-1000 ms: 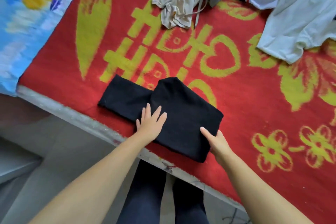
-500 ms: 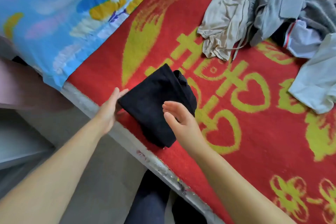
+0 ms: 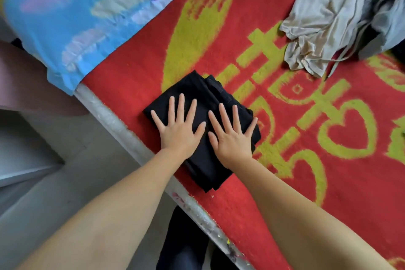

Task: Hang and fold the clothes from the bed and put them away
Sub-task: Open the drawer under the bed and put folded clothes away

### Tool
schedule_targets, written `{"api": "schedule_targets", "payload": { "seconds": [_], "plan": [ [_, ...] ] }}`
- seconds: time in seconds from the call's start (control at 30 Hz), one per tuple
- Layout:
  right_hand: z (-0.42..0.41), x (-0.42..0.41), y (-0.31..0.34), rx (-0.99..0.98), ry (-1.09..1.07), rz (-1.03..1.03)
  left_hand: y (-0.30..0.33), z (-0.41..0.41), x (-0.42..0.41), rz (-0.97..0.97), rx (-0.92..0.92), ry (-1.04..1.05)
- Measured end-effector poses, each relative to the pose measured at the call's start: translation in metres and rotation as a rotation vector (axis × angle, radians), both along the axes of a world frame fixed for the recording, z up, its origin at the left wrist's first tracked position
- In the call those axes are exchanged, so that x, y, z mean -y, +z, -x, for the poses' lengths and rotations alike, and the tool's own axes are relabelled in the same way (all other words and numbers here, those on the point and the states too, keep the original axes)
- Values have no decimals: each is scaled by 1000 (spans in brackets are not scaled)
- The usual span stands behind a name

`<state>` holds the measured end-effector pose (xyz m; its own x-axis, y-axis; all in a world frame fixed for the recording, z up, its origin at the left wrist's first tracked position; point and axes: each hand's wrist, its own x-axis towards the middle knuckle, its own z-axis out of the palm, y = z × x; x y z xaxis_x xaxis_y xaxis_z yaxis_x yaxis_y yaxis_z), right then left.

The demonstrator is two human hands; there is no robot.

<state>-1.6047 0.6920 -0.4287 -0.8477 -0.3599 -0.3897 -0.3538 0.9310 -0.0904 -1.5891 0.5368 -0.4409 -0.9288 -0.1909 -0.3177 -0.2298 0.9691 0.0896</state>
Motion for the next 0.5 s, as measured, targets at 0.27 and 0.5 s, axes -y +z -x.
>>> {"api": "schedule_targets", "payload": {
  "seconds": [0.27,0.5],
  "plan": [
    [13,-10,-2,179,104,37,-4,3,-3,16,88,4],
    [17,-96,27,-48,843,-104,32,-86,-92,-103,-3,-59]
  ]
}}
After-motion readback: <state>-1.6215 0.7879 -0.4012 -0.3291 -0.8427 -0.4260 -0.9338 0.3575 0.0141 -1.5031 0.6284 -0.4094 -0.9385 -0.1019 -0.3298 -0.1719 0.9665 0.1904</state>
